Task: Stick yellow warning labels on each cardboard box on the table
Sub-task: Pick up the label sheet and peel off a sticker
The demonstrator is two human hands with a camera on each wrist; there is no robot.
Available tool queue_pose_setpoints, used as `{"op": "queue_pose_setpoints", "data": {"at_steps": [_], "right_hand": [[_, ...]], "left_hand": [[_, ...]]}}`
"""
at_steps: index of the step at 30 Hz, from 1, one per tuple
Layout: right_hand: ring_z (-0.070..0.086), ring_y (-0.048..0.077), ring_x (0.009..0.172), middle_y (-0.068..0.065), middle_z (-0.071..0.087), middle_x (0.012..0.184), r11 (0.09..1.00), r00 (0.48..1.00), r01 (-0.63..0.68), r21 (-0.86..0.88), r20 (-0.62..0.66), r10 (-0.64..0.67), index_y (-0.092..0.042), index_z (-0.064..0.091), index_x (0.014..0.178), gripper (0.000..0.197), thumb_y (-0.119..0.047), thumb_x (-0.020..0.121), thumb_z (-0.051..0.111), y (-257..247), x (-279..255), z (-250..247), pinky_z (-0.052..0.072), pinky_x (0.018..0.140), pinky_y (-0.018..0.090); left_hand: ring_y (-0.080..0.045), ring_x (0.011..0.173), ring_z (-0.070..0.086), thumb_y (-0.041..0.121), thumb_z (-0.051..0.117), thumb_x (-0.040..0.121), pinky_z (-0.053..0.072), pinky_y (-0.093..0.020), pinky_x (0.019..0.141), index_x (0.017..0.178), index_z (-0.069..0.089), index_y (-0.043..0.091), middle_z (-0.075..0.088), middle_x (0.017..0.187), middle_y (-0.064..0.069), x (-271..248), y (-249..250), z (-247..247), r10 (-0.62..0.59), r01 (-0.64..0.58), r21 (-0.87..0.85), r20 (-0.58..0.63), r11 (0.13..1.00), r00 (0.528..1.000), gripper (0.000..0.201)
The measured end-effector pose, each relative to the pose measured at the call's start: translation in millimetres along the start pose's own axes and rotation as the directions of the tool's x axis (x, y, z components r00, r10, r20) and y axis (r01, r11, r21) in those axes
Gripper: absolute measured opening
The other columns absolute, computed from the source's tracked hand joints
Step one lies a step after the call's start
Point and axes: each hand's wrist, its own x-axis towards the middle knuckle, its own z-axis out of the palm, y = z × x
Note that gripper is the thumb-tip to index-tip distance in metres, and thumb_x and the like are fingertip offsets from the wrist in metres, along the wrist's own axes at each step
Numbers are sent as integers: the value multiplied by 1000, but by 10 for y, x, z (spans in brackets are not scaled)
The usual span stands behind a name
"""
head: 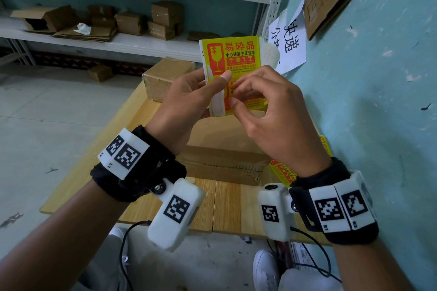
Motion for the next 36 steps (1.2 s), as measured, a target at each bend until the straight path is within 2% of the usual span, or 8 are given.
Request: {"op": "queue_pose_setpoints", "data": {"at_steps": [5,8,10,17,21,24,33,36], "right_hand": [[63,9,86,0,63,97,999,1000,-9,33,-21,9,-11,70,87,24,-35,90,70,-25,-1,3,55,77,26],[62,9,87,-3,61,98,1000,1000,-16,-27,-20,15,-14,69,89,29,-44,86,71,-32,-7,19,55,75,31],[61,7,88,-4,60,99,998,1000,-19,-58,-24,17,-15,69,90,30,-45,85,70,-35,-11,30,56,74,30],[62,10,88,0,62,100,999,999,-26,-39,-43,24,-11,71,90,12,-23,88,72,-26,-7,33,55,78,25],[62,6,84,0,62,97,999,998,-34,-16,-49,33,-10,71,87,10,-20,88,71,-23,-5,11,51,77,13],[60,2,81,0,62,97,999,998,-39,-22,-47,38,-10,70,86,9,-19,88,71,-12,-5,-6,47,75,7],[62,4,82,0,62,96,999,998,-43,-25,-55,42,-11,68,87,8,-18,89,70,2,-2,-27,50,75,11],[63,4,82,0,62,96,999,997,-40,-22,-64,38,-11,67,87,7,-18,89,69,1,-3,-31,52,75,16]], "left_hand": [[-21,98,71,24,55,97,59,-33,81,113,67,13,74,105,-5,-6,-3,5,12,-12,1,0,1000,1000,24],[-20,94,72,23,55,96,60,-30,77,116,67,11,74,105,-5,-14,1,12,10,-10,-1,2,1000,1000,26],[-18,91,72,22,55,96,59,-27,74,117,66,10,74,104,-5,-15,1,11,12,-12,4,7,1000,1000,27],[-19,97,71,25,56,95,59,-34,83,114,68,14,74,106,-3,-8,1,16,6,-6,16,-3,1000,1000,24],[-21,100,71,30,56,96,58,-39,87,114,68,13,74,108,-4,9,2,-5,-7,7,16,-22,1000,1000,28],[-17,97,71,32,55,96,59,-37,85,111,69,15,74,107,0,14,2,-13,-22,22,21,-31,1000,999,26],[-8,94,70,31,55,96,56,-34,89,101,69,23,74,103,7,12,3,-15,-34,35,22,-53,999,998,18],[-2,89,70,32,53,97,57,-30,84,98,68,26,75,96,14,9,6,-7,-31,32,19,-66,999,997,16]]}}
